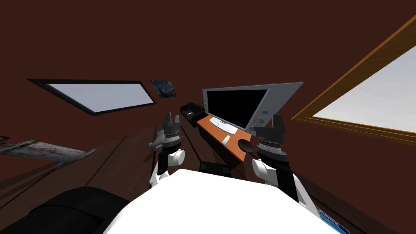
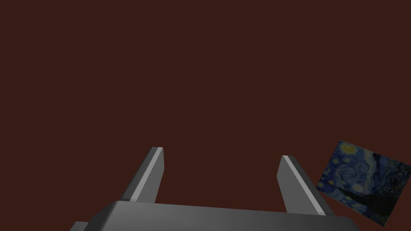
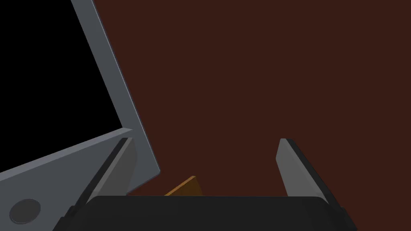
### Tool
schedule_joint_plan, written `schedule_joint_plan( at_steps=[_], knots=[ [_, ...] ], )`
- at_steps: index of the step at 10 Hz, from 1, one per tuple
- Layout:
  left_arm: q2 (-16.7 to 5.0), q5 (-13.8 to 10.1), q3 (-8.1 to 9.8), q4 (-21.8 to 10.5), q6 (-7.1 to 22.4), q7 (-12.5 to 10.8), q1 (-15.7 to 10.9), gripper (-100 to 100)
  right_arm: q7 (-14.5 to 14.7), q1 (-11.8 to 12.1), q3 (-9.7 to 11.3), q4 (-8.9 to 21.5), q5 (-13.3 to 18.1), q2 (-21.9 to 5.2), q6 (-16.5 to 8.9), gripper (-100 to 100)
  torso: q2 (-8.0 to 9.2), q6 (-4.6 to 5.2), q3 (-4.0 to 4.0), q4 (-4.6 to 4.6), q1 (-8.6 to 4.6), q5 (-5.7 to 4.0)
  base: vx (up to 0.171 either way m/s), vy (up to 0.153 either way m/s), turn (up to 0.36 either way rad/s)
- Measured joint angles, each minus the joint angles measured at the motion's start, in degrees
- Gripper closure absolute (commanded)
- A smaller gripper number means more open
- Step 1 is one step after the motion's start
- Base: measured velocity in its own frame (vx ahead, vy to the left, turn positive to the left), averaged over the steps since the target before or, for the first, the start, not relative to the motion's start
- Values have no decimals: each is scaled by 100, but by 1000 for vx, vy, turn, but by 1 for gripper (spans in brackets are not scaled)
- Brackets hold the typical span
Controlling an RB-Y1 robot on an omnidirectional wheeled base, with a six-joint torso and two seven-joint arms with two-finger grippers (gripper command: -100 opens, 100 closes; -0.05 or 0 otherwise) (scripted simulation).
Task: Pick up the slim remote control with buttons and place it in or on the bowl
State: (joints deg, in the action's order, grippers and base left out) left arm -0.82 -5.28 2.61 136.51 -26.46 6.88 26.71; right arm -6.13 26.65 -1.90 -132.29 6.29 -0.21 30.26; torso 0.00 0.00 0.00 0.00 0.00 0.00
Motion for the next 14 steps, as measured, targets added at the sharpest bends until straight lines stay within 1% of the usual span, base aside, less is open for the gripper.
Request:
schedule_joint_plan(
  at_steps=[2,4,5,6,7,8,9,10,11,12,13,14],
  knots=[
    [1,0,-1,0,0,0,-1,0,42,-36,21,25,107,-215,-31,-100,28,-1,16,6,22,5,-135,87,58],
    [1,0,-1,0,0,0,-2,0,147,-83,99,119,327,-455,-54,-100,74,-1,42,16,32,8,-211,98,85],
    [1,0,-2,-1,1,0,-3,0,190,-127,102,187,449,-613,-74,-100,81,-2,47,18,42,9,-228,144,102],
    [1,0,-2,-1,1,0,-3,0,243,-222,118,265,600,-772,-143,-100,87,-2,50,20,51,12,-242,124,146],
    [1,0,-2,-1,1,0,-3,0,335,-268,198,361,771,-899,-185,-100,93,-2,54,21,48,11,-158,83,42],
    [1,0,-1,-1,1,0,-2,0,399,-265,251,388,887,-949,-198,-100,72,1,44,18,33,8,-138,85,98],
    [1,0,-1,-1,1,0,-2,0,454,-306,301,419,1050,-1061,-259,-100,62,-1,36,15,30,7,-167,152,166],
    [1,0,-2,-1,1,0,-2,0,547,-317,411,432,1241,-1194,-355,-100,65,-2,38,15,51,11,-130,119,37],
    [1,0,-1,0,0,0,-1,0,604,-337,434,518,1354,-1262,-358,-100,56,1,34,14,41,10,-153,84,103],
    [1,0,-1,0,0,0,-2,0,689,-348,502,648,1523,-1351,-322,-100,61,-1,36,14,30,7,-190,98,201],
    [1,0,-1,-1,1,0,-2,0,808,-432,588,872,1694,-1486,-300,-100,70,-2,41,16,31,7,-144,95,65],
    [1,0,-1,-1,0,0,-1,0,864,-456,644,883,1853,-1572,-363,-100,62,2,38,16,29,8,-130,142,118]
  ],
)
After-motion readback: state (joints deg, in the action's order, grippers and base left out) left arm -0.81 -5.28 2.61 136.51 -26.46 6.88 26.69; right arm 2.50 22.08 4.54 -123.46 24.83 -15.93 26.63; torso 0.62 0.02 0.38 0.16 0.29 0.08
